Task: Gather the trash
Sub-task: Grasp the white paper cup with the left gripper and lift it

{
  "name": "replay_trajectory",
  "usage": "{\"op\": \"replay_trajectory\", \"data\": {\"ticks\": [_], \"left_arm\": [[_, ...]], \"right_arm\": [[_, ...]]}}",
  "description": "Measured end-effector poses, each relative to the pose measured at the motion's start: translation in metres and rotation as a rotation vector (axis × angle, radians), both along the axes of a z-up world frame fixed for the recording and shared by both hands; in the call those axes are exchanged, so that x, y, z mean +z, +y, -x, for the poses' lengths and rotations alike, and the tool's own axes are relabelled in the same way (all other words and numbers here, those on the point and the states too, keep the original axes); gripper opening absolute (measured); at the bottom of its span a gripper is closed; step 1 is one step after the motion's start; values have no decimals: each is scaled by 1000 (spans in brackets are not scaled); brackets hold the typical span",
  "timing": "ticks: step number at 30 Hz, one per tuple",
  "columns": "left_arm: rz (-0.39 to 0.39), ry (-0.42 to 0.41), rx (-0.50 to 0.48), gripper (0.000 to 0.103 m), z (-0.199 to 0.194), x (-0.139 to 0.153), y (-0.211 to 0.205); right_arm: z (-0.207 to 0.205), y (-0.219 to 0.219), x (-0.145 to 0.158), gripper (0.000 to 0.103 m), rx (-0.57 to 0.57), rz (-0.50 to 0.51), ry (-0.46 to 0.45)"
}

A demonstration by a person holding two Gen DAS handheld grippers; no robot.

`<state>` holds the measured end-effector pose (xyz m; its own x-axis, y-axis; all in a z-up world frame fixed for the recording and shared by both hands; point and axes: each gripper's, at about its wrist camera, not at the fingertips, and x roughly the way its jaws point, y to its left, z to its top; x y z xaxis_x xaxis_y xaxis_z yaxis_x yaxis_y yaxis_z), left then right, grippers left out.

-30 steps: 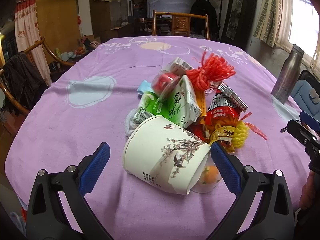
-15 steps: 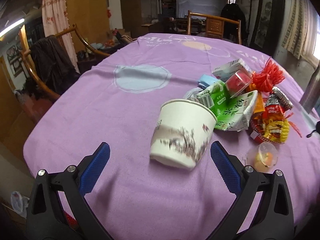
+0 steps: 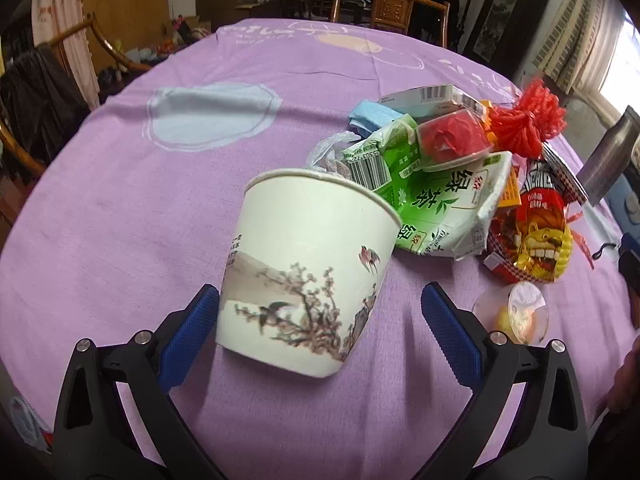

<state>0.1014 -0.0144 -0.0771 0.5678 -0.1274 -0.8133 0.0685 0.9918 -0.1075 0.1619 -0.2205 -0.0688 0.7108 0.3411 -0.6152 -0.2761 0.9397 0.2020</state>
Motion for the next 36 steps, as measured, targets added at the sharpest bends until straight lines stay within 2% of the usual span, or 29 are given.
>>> {"op": "replay_trajectory", "data": {"ticks": [1, 3, 5, 13, 17, 22, 25, 26, 27, 28, 29, 31, 33, 36], "left_arm": [[16, -2, 3, 94, 1, 0, 3], [60, -27, -7, 79, 3, 3, 9], [98, -68, -5, 78, 7, 9, 14], [122, -191, 15, 78, 27, 46, 30], [107, -218, 40, 78, 32, 54, 41], [107, -211, 64, 78, 29, 54, 54], [112, -207, 79, 78, 28, 53, 62], [115, -206, 85, 78, 28, 54, 63], [120, -204, 91, 78, 29, 53, 65], [124, -204, 95, 78, 30, 53, 66], [128, -205, 99, 78, 32, 54, 68], [124, -210, 108, 78, 37, 56, 71], [119, -219, 114, 78, 42, 59, 73], [114, -239, 124, 78, 54, 68, 76]], "right_arm": [[-2, 1, -1, 97, 5, -6, 8], [-5, 3, -1, 97, 17, -32, 19], [-10, 6, -1, 97, 28, -36, 22], [-48, 31, 23, 97, 108, -136, 30], [-70, 55, 34, 97, 117, -128, 5], [-99, 77, 29, 97, 128, -152, 54], [-109, 86, 25, 96, 127, -157, 51], [-109, 87, 27, 92, 125, -157, 39], [-108, 89, 27, 70, 127, -143, 21], [-107, 89, 27, 23, 135, -137, 10], [-105, 89, 29, 27, 149, -153, 3], [-94, 83, 40, 26, 178, -215, -54], [-76, 80, 55, 25, 183, -219, -118], [-58, 76, 68, 26, 204, -242, -157]]}}
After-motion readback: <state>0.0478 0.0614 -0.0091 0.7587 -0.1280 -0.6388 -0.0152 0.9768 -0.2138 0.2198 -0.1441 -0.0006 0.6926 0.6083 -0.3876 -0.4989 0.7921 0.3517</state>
